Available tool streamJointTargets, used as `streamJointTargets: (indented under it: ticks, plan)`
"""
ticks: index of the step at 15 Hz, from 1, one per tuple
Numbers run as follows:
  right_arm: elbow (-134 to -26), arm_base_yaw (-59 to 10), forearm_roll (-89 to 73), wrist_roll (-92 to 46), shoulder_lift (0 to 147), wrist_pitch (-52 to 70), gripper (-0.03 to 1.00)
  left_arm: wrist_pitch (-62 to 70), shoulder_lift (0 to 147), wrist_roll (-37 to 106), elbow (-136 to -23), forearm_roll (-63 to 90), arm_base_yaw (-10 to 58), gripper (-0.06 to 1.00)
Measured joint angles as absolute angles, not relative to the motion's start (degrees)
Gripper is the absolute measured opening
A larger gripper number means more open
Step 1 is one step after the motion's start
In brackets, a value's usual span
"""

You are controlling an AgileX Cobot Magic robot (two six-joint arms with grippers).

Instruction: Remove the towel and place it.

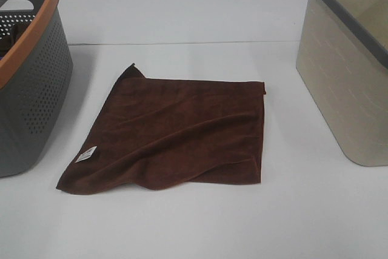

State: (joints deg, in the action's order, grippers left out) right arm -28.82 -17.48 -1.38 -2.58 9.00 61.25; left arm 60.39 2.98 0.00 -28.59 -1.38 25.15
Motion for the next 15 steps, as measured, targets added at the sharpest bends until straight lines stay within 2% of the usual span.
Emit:
streamJointTargets:
  ticks: [9, 11, 15]
  plan:
    - [-28.8, -17.5, -1.4, -2.6, 9.0, 61.2, 0.8, 60.3, 2.9, 0.0, -28.6, -1.4, 25.0, 0.93]
    - [-28.8, -15.6, -1.4, -2.6, 9.0, 61.2, 0.8, 60.2, 2.9, 0.0, -28.6, -1.3, 21.1, 0.93]
    - [-28.8, -7.0, -1.4, -2.6, 9.0, 61.2, 0.8, 60.2, 2.8, 0.0, -28.6, -1.3, 7.4, 0.93]
